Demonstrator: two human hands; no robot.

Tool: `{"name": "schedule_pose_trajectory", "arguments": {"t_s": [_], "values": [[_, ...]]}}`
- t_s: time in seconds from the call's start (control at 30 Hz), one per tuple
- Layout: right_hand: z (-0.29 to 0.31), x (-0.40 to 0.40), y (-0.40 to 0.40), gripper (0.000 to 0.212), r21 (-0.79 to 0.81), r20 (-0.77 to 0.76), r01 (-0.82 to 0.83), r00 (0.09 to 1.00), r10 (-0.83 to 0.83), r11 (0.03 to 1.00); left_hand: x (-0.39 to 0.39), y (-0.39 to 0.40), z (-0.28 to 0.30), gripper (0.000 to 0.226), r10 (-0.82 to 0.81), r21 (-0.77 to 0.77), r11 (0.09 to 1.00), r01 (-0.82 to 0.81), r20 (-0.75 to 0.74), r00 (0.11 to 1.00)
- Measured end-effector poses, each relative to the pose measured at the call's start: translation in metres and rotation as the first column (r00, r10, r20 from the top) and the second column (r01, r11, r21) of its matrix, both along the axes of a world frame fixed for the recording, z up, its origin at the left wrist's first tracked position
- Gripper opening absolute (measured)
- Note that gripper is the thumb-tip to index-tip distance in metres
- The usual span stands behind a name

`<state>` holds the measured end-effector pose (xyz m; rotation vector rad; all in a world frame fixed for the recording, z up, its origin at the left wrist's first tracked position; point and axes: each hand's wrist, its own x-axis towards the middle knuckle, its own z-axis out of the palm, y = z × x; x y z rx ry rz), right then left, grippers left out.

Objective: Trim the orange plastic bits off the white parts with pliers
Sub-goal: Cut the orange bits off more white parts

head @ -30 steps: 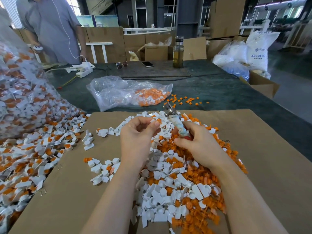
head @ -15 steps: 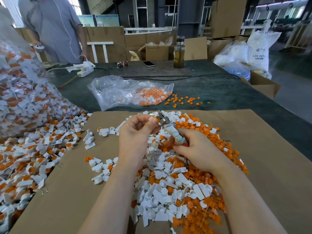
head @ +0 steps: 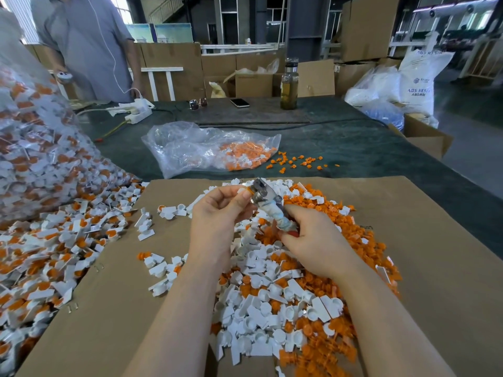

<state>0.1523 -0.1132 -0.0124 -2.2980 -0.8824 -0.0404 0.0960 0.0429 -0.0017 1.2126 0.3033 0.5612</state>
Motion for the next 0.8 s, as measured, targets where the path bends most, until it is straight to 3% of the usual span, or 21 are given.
{"name": "schedule_pose_trajectory", "arguments": {"t_s": [0.1,0.17,0.27,0.37,0.53,0.8], "values": [[-0.005,0.003,0.002,0.007,-0.069,0.113,0.11,0.988,-0.102,0.991,-0.001,0.007,0.001,0.005,0.046,-0.313,0.948,-0.063,-0.063,0.997],[-0.007,0.005,0.002,0.01,-0.09,0.151,0.201,0.971,-0.186,0.976,-0.002,0.019,0.002,0.013,0.129,-0.544,0.822,-0.168,-0.108,0.986],[-0.009,0.008,0.001,0.016,-0.108,0.194,0.326,0.934,-0.302,0.939,-0.005,0.037,0.002,0.015,0.248,-0.7,0.656,-0.28,-0.15,0.957],[-0.01,0.007,0.001,0.016,-0.139,0.24,0.4,0.901,-0.362,0.906,-0.004,0.05,-0.002,0.02,0.322,-0.794,0.523,-0.309,-0.151,0.935],[-0.01,0.006,0.001,0.015,-0.163,0.248,0.443,0.883,-0.398,0.881,-0.005,0.059,-0.005,0.032,0.423,-0.874,0.399,-0.277,-0.093,0.902],[-0.013,0.007,0.003,0.017,-0.216,0.239,0.456,0.882,-0.407,0.863,-0.01,0.057,-0.006,0.031,0.449,-0.879,0.401,-0.257,-0.056,0.892]]}}
